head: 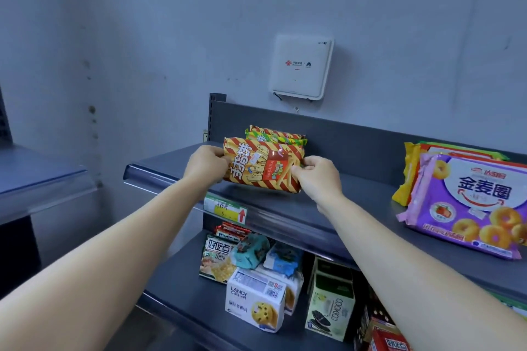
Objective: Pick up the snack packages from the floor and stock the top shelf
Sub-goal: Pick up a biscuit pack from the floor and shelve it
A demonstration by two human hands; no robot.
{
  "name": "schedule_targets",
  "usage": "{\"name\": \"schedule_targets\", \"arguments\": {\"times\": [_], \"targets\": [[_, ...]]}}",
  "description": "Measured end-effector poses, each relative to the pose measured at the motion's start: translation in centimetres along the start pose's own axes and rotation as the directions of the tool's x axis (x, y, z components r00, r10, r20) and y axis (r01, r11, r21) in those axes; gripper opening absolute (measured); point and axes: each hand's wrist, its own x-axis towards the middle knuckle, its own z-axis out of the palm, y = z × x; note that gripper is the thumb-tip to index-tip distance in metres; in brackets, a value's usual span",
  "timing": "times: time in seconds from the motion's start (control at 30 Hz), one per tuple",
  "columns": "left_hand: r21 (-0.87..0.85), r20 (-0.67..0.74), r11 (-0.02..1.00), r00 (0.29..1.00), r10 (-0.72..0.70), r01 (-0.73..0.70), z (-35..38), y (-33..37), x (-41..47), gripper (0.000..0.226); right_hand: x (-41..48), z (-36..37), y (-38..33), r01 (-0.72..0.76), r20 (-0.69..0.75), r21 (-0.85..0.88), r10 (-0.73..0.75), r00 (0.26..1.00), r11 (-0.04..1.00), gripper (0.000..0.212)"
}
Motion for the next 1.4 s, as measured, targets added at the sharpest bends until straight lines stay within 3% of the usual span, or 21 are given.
{"name": "schedule_targets", "arguments": {"times": [0.27, 0.63, 0.93, 1.13, 1.27, 1.4], "targets": [[-0.006, 0.047, 0.998, 0.997, -0.068, 0.069, 2.0, -0.8, 5.4, 0.019, 4.2, 1.8, 0.1, -0.032, 0.137, -0.063, 0.04, 0.99, 0.998, 0.029], [0.016, 0.14, 0.999, 0.989, -0.048, 0.046, 3.6, -1.6, 9.7, 0.012, 6.4, 3.7, -0.3, -0.114, 0.083, -0.065, 0.119, 0.989, 0.991, 0.017], [0.094, 0.181, 0.996, 0.984, -0.003, -0.014, 3.5, -2.0, 10.4, 0.042, 5.1, 4.0, -0.6, -0.11, 0.008, -0.09, 0.111, 0.994, 0.99, 0.02], [0.357, 0.106, 0.914, 0.98, 0.166, -0.193, 3.6, -0.6, 9.3, 0.071, 2.6, 1.7, -1.2, -0.107, -0.07, -0.22, 0.094, 0.993, 0.97, 0.047], [0.382, 0.193, 0.84, 0.922, 0.334, -0.385, 4.5, 1.3, 7.7, 0.058, 0.7, -0.4, -0.7, -0.121, -0.125, -0.312, 0.085, 0.988, 0.942, 0.046], [0.276, 0.319, 0.751, 0.795, 0.517, -0.599, 6.4, 3.2, 5.5, 0.046, -1.7, -3.1, -0.3, -0.152, -0.226, -0.396, 0.064, 0.972, 0.906, 0.04]]}}
